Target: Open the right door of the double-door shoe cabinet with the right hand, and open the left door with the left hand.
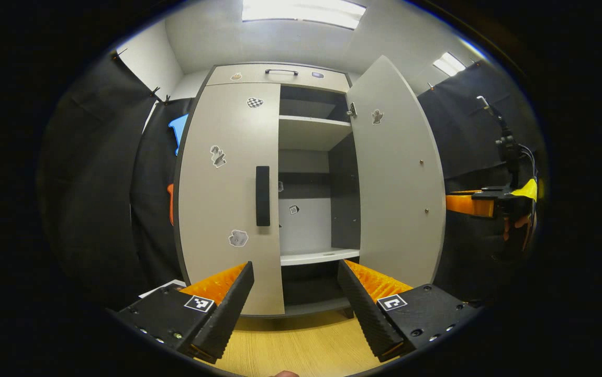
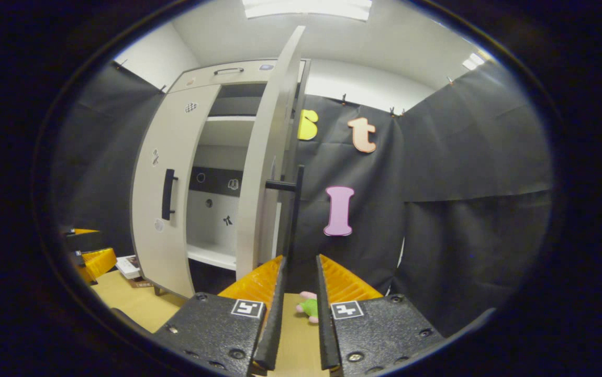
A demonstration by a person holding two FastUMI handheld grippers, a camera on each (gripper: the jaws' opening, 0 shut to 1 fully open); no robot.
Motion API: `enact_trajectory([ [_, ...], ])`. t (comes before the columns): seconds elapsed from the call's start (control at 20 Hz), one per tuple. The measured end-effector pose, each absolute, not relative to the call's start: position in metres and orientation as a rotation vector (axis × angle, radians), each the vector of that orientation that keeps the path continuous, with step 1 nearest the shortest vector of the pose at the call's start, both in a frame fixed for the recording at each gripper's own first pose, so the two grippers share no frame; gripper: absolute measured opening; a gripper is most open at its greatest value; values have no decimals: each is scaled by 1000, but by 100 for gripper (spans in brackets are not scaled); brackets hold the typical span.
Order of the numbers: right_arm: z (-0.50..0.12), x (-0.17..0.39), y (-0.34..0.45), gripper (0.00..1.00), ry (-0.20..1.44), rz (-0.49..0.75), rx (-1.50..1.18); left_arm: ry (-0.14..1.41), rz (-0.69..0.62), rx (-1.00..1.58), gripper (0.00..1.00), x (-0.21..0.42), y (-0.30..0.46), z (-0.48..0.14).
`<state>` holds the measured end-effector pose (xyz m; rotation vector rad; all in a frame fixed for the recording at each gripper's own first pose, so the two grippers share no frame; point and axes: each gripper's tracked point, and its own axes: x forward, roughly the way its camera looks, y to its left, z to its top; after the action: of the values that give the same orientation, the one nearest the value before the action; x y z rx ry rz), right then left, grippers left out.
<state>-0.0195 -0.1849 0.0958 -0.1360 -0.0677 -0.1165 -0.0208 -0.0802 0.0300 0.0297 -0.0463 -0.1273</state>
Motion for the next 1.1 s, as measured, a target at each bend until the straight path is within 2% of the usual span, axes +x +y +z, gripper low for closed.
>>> enact_trajectory([
  [0.05,95,-31,-187,34,-71,-139,-146,-46,-131,21,97,-20,-81,30],
  [0.15,95,-61,-184,35,-78,-172,-147,-44,-129,10,97,-20,-76,29],
  [0.25,90,-90,-159,40,-81,-136,-124,-62,-131,-18,97,-21,-73,32],
  [0.4,78,-110,-114,37,-85,-59,-96,-140,-145,-87,97,-25,-67,49],
  [0.65,52,-88,-54,39,-100,40,-114,-208,-99,-37,94,-20,-39,78],
  [0.7,44,-82,-42,39,-74,79,-94,-201,-101,-17,89,-14,-39,82],
  [0.8,33,-78,-27,39,-41,134,-38,-171,-164,-5,87,10,-52,91],
  [0.85,29,-77,-25,39,-31,140,-26,-134,-193,-15,87,25,-58,90],
  [0.9,26,-76,-24,43,-27,139,-21,-105,-189,-27,96,41,-55,91],
  [0.95,25,-77,-24,39,-28,137,-23,-88,-158,-29,97,57,-50,93],
  [1.1,22,-82,-32,39,-32,108,-30,-75,-87,5,96,103,-36,96],
])
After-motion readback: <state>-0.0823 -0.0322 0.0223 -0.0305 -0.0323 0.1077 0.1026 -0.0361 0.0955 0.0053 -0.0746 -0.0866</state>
